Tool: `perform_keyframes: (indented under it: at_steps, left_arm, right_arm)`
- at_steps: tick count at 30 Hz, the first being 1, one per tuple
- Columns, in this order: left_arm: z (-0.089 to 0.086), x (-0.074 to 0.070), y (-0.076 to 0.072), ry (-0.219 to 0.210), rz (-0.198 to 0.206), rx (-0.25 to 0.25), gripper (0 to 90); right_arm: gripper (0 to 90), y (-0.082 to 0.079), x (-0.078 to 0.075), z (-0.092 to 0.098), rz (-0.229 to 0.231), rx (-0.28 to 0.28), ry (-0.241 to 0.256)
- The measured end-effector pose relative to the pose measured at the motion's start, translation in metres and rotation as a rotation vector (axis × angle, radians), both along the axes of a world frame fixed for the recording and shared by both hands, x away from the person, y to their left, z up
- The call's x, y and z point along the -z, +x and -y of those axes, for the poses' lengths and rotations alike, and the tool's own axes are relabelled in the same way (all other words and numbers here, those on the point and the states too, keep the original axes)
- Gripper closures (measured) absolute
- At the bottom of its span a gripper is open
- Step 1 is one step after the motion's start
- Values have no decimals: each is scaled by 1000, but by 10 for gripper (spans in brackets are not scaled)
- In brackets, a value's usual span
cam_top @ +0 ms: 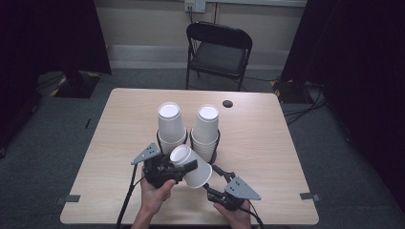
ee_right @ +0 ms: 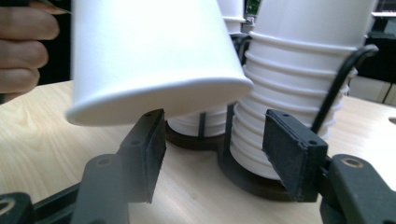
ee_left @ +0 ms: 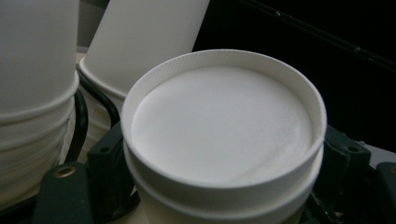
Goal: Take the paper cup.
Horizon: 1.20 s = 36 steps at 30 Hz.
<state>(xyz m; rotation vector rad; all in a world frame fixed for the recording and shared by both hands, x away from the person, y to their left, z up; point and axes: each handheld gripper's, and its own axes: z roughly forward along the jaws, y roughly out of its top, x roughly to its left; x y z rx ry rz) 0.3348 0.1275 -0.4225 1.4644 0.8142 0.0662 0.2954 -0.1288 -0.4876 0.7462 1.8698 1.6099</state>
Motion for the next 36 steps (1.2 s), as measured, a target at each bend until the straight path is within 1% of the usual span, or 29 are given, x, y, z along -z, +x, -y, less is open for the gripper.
perform_keyframes:
  at_steps: [1,2,3,4,5,6,8,9,10,12,14,18,20,21,22,25,26,27,28,29,30,31,32,33,34,35,36]
  left_arm:
    - [0,0,0,0,0,0,215]
    - [1,3,0,-13,-14,5,216]
    - [1,3,0,-13,-14,5,216]
    - [1,5,0,-9,-18,10,215]
    - [1,5,0,-9,-18,10,215]
    - [2,5,0,-9,-26,17,215]
    - [4,5,0,-19,-33,24,215]
    - [4,5,0,-19,-33,24,215]
    - [5,5,1,-32,-42,39,215]
    - [7,5,0,-36,-50,48,215]
    - [10,5,-1,-28,-46,53,215]
    - [11,3,-2,-33,-51,45,215]
    - [9,2,-1,-49,-55,52,216]
    - [9,2,-1,-49,-55,52,215]
    - [8,1,-1,-59,-57,58,215]
    - [8,1,-1,-68,-62,62,215]
    - [8,1,-1,-78,-76,73,215]
    - [8,1,-1,-78,-76,73,215]
    - [10,1,-1,-78,-79,89,215]
    - [10,1,-1,-78,-79,89,215]
    - [11,1,-2,-81,-77,100,215]
    - [12,0,-2,-82,-75,98,214]
    - [13,0,-2,-81,-71,102,213]
    - [13,0,-2,-81,-71,102,213]
    - [15,0,-3,-73,-70,115,211]
    - [15,0,-3,-73,-70,115,210]
    - [15,0,-3,-75,-65,126,209]
  right_arm:
    - [401,0,0,-1,7,-7,-6]
    - [412,0,0,-1,14,-14,-8]
    - [412,0,0,-1,14,-14,-8]
    - [426,-1,0,-2,32,-20,1]
    - [426,-1,0,-2,32,-20,1]
    - [443,-1,-1,-2,48,-28,20]
    - [457,-1,-2,-2,55,-28,38]
    - [457,-1,-2,-2,55,-28,38]
    - [469,1,-4,-2,57,-32,40]
    - [475,3,-5,-3,48,-30,49]
    - [482,5,-5,-5,50,-30,43]
    - [488,8,-5,-7,50,-42,48]
    - [513,9,-7,-6,68,-49,60]
    - [513,9,-7,-6,68,-49,60]
    - [540,9,-7,-6,80,-47,54]
    - [544,8,-7,-6,89,-48,57]
    - [555,8,-7,-6,98,-45,57]
    - [555,8,-7,-6,98,-45,57]
    - [582,7,-8,-6,110,-40,61]
    - [582,7,-8,-6,110,-40,61]
    - [593,7,-8,-5,113,-40,65]
    - [621,7,-9,-5,139,-29,63]
    - [642,7,-9,-5,147,-28,62]
    - [642,7,-9,-5,147,-28,62]
    - [704,7,-9,-4,160,-31,78]
    - [704,7,-9,-4,160,-31,78]
    - [756,6,-9,-2,179,-14,79]
